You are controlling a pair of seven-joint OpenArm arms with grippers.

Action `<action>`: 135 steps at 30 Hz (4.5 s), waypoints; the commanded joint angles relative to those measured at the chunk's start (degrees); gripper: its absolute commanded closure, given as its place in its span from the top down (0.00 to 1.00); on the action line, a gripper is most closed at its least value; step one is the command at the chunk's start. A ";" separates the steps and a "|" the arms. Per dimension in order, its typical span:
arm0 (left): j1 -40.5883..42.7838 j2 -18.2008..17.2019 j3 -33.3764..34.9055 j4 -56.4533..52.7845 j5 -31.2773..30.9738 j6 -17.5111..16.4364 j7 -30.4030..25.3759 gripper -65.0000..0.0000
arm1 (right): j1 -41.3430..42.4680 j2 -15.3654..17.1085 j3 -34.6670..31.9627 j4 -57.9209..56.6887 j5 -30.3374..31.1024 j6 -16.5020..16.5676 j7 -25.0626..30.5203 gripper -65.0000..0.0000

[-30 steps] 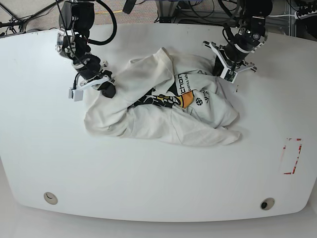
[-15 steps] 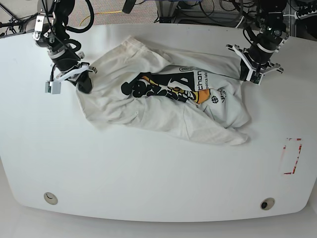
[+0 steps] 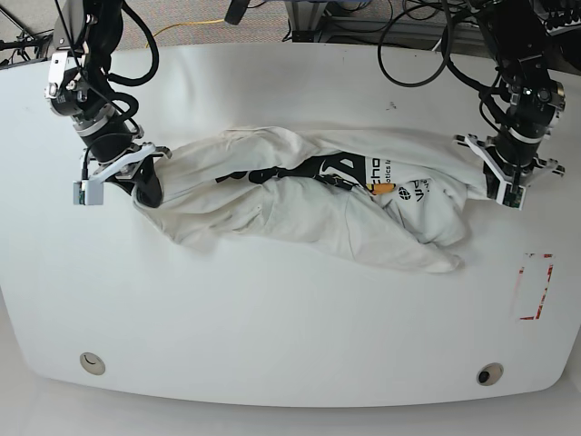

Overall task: Fold the T-shirt properly
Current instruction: 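Pull the grasped shirt edges apart, stretching the shirt lengthwise, then regrasp the shirt with the left gripper near the right gripper's hold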

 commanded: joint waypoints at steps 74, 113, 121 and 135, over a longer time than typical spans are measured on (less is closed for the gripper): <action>-9.08 3.61 1.54 -13.87 -0.09 -11.82 6.92 0.80 | 31.58 10.23 -17.99 -13.84 0.27 0.11 1.81 0.00; -8.81 2.65 7.35 -26.26 -6.16 -11.82 7.10 0.29 | 30.09 8.65 -16.41 -13.31 0.18 0.11 1.81 0.00; -8.72 2.65 8.75 -28.90 -6.25 -11.82 7.10 0.04 | 30.09 8.65 -16.41 -13.31 0.18 0.11 1.81 0.00; -6.44 -0.52 8.49 -13.87 -5.98 -11.82 7.01 0.00 | 30.97 8.65 -16.32 -16.39 0.18 -0.15 1.81 0.00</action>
